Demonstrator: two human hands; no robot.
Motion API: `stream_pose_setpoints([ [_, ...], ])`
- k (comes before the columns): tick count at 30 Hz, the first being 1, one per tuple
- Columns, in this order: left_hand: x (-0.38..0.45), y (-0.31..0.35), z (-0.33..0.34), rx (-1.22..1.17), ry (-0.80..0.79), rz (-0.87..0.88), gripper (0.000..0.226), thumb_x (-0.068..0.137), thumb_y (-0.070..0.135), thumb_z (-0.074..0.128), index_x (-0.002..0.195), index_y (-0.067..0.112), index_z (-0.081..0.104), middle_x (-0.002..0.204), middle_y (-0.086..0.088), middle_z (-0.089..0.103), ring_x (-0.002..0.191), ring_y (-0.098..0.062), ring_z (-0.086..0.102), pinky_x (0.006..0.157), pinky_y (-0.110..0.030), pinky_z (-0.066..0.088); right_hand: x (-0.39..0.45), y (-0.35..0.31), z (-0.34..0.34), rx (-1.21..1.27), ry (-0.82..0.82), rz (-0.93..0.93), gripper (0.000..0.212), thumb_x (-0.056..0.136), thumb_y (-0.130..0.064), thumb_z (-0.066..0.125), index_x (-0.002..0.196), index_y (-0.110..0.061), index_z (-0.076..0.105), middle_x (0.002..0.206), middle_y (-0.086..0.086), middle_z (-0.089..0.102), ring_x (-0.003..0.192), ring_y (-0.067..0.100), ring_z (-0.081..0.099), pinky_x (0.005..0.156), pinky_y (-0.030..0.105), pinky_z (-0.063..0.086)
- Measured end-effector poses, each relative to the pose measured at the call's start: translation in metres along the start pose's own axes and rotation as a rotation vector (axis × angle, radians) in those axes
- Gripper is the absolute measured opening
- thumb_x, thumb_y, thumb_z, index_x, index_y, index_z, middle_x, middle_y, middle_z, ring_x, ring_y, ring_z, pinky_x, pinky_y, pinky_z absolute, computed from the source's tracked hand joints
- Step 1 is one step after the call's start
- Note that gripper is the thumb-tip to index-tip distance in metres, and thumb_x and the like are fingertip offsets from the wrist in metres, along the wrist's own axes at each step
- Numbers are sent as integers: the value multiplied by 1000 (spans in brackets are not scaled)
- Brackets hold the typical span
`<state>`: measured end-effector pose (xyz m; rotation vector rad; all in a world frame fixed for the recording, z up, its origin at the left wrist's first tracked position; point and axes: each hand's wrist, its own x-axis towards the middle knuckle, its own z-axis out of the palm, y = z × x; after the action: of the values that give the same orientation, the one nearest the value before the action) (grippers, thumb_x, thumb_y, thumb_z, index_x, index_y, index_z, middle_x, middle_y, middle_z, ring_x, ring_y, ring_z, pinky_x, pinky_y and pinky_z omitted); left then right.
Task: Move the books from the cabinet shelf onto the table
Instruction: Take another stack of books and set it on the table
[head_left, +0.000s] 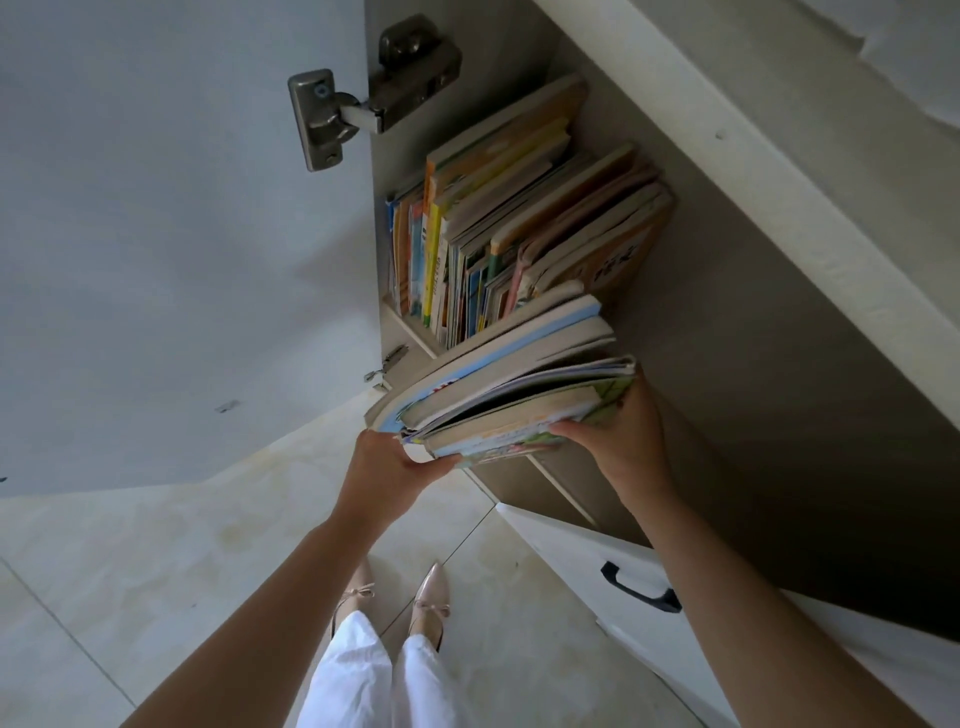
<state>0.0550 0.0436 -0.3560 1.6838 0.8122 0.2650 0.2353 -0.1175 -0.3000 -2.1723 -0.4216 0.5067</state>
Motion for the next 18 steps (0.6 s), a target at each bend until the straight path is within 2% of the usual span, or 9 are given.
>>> stream_pose_setpoints([
  [3, 2, -4, -6, -34, -27, -30, 61, 62, 26, 82, 119, 20, 63, 111, 6, 70, 103, -9, 66, 87, -35, 57, -11, 0, 3, 37, -30, -11, 69, 59, -5, 89, 113, -26, 52, 111, -10, 64, 106, 0, 62, 89, 32, 56],
  [6, 6, -8, -11, -51, -85, -70, 59, 66, 9, 85, 120, 16, 64, 109, 10, 69, 96, 8, 64, 84, -20, 55, -10, 2, 7, 72, -43, 0, 81, 58, 3, 87, 114, -33, 41, 110, -20, 55, 102, -15, 57, 89, 24, 54],
  [8, 8, -12, -13, -71, -113, -88, 58, 69, -2, 82, 123, 6, 62, 112, 3, 69, 94, 11, 63, 79, -12, 53, -4, 3, 6, 58, -76, -20, 96, 54, 1, 89, 128, -26, 35, 121, -14, 51, 115, -7, 53, 95, 28, 51],
  [10, 7, -16, -15, -106, -132, -113, 59, 70, -7, 79, 124, 5, 59, 111, 5, 67, 95, 11, 64, 74, -10, 53, 2, 2, 7, -38, -123, -70, 103, 48, -16, 92, 135, -27, 37, 127, -7, 48, 127, 11, 46, 103, 46, 45],
  [12, 7, -19, -17, -135, -138, -126, 58, 71, -8, 78, 124, 6, 58, 108, 7, 67, 94, 9, 65, 71, -11, 54, 6, -3, 10, -185, -116, -104, 84, 46, -19, 92, 115, -33, 48, 117, -17, 44, 123, 17, 38, 106, 55, 37],
  [14, 8, -23, -18, -167, -127, -143, 56, 71, -10, 78, 121, 6, 59, 106, 5, 69, 91, 6, 67, 71, -14, 55, 8, -5, 13, -195, -136, -108, 74, 46, -22, 91, 105, -38, 50, 117, -16, 45, 121, 21, 43, 104, 55, 39],
  [15, 8, -24, -18, -187, -120, -155, 55, 70, -11, 77, 119, 7, 59, 105, 5, 69, 91, 4, 68, 72, -16, 56, 8, -6, 14, -138, -166, -96, 69, 47, -26, 90, 104, -35, 53, 120, -9, 53, 120, 23, 51, 99, 55, 45],
  [16, 9, -25, -19, -203, -119, -161, 56, 70, -11, 77, 119, 9, 59, 106, 5, 70, 92, 1, 69, 74, -19, 58, 8, -3, 16, -94, -196, -81, 65, 50, -25, 90, 106, -25, 58, 119, -3, 62, 115, 22, 59, 93, 53, 51],
  [18, 9, -26, -21, -210, -130, -160, 57, 69, -11, 78, 118, 12, 60, 108, 2, 71, 97, -7, 70, 77, -26, 59, 4, 3, 16, -61, -218, -24, 62, 57, -11, 90, 112, -10, 61, 107, -2, 70, 103, 10, 67, 85, 44, 58],
])
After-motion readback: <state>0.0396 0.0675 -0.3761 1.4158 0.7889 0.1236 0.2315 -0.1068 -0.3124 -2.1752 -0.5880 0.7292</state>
